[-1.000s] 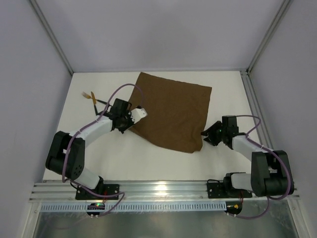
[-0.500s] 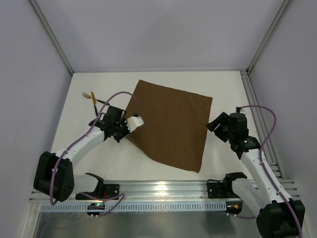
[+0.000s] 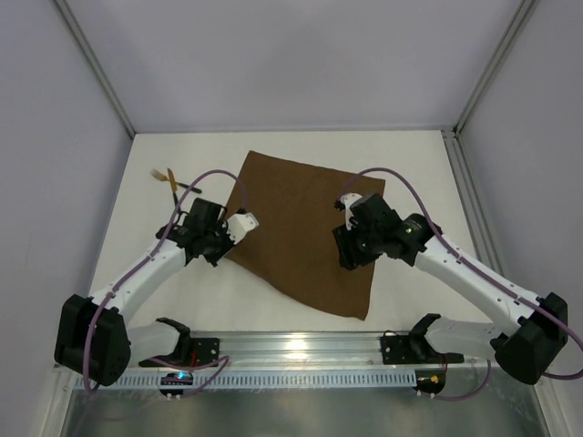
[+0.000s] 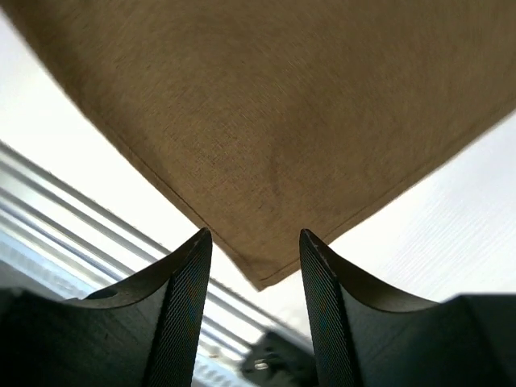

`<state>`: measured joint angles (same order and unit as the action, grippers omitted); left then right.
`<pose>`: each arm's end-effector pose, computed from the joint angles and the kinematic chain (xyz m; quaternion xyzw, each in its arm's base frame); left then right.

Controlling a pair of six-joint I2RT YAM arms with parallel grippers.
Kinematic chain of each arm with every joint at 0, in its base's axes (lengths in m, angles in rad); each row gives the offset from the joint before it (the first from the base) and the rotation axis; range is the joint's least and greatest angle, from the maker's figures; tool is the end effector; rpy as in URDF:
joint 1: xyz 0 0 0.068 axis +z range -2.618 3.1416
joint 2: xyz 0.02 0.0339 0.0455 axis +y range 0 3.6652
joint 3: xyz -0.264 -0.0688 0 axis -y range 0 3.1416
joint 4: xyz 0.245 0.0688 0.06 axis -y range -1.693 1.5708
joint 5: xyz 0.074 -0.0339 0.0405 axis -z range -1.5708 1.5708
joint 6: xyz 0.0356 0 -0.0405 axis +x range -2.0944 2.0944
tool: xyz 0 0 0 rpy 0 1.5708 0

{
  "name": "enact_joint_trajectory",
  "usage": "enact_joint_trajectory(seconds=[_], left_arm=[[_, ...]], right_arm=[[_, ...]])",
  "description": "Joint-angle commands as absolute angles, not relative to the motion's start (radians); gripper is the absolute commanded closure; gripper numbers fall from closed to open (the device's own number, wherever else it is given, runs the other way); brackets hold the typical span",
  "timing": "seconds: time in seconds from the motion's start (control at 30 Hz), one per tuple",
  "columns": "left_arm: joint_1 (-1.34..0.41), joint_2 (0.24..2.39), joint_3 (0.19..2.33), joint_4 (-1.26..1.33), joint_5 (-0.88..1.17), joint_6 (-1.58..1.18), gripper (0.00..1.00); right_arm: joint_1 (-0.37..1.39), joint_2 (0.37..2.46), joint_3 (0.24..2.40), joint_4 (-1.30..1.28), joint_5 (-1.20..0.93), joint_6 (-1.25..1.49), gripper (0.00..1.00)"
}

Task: Fold the napkin into a case and place the utensils inside
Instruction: Flatten out the crumpled napkin at the center of the board, then pick up the flattened napkin from the center of the board.

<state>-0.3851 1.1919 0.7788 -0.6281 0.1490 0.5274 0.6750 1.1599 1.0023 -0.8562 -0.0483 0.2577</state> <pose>0.2075 -0.0898 0.2211 0.4415 0.8554 -0.0531 0.2654 0.1737 0.1412 0.2833 -0.2056 0.9390 0.1443 0.2350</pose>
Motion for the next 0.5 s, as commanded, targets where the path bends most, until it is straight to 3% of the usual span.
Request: enact_joint_trajectory(seconds=[0.0,0.2,0.47], left_arm=[[-0.373,1.226,0.804,-0.620,0.144,0.465,1.00],[-0.370,1.229,0.799,-0.614,0.158,0.440,1.00],[-0.370,1.227,0.801,-0.649,0.170,0.445,1.00]], right_arm=[[0.721,1.114,1.040,-0.821,-0.066,-0.147,0.48],[0.753,0.898,0.715,-0.710,-0.317,-0.533,0.47],[0.860,0.917,0.588,-0.716,-0.252,-0.618,0.46]])
